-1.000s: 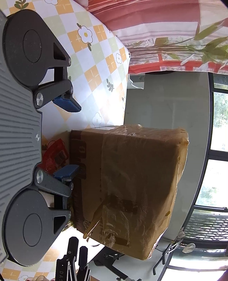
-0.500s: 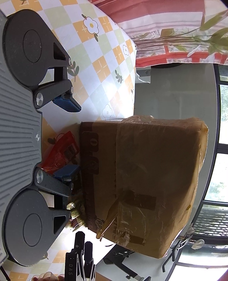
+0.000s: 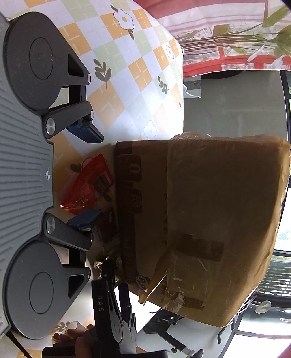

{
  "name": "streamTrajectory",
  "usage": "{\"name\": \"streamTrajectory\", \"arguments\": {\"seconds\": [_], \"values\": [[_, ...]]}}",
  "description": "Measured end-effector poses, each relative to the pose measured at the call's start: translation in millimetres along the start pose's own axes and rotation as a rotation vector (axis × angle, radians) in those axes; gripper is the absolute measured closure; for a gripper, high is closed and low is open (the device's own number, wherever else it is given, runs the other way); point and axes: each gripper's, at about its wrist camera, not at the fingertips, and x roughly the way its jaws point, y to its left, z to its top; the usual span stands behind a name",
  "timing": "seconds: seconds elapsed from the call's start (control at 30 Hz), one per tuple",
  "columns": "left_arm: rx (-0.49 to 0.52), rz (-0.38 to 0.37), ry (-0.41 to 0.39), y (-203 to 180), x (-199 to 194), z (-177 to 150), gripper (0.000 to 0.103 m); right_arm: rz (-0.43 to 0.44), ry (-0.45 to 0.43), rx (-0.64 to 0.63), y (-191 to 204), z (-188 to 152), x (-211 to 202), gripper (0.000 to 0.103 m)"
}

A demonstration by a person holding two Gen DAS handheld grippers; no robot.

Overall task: Organize snacks
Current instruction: 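Lower right tool onto gold sausage packet while left tool approaches red meat packet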

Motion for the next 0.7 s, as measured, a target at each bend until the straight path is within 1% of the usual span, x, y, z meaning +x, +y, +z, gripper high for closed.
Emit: {"name": "streamTrajectory", "arguments": {"seconds": [0.03, 0.2, 0.27, 0.33, 0.43, 0.47, 0.53, 0.63, 0.67, 0.7], "values": [[0.003, -0.001, 0.005, -1.4, 2.2, -0.6, 0.035, -0.003, 0.012, -0.013, 2.3, -0.4, 3.5, 0.024], [0.027, -0.002, 0.031, -8.2, 15.9, -2.3, 0.035, -0.009, -0.018, -0.03, 6.2, -10.3, 1.5, 0.025], [0.037, 0.006, 0.039, -11.8, 21.8, -2.4, 0.035, 0.001, -0.03, -0.037, 6.5, -15.0, -1.7, 0.03], [0.038, 0.014, 0.043, -14.5, 27.5, -1.6, 0.034, 0.007, -0.04, -0.041, 7.3, -18.7, -4.5, 0.038], [0.03, 0.019, 0.037, -18.9, 31.1, 0.7, 0.035, -0.001, -0.058, -0.043, 11.8, -25.0, -8.6, 0.042], [0.028, 0.011, 0.029, -20.2, 30.3, 1.4, 0.035, -0.001, -0.061, -0.037, 12.7, -26.9, -9.6, 0.043], [0.033, -0.031, 0.019, -24.2, 29.6, 3.8, 0.035, 0.01, -0.069, -0.021, 10.5, -29.4, -11.8, 0.045], [0.061, -0.067, 0.019, -32.5, 31.7, 7.3, 0.037, 0.02, -0.073, -0.01, 10.1, -32.6, -14.2, 0.047], [0.07, -0.076, 0.017, -35.8, 33.5, 9.4, 0.041, 0.023, -0.076, -0.008, 9.7, -33.6, -16.0, 0.048], [0.079, -0.089, 0.014, -39.1, 35.5, 11.3, 0.047, 0.027, -0.078, -0.006, 5.2, -31.6, -17.5, 0.049]]}}
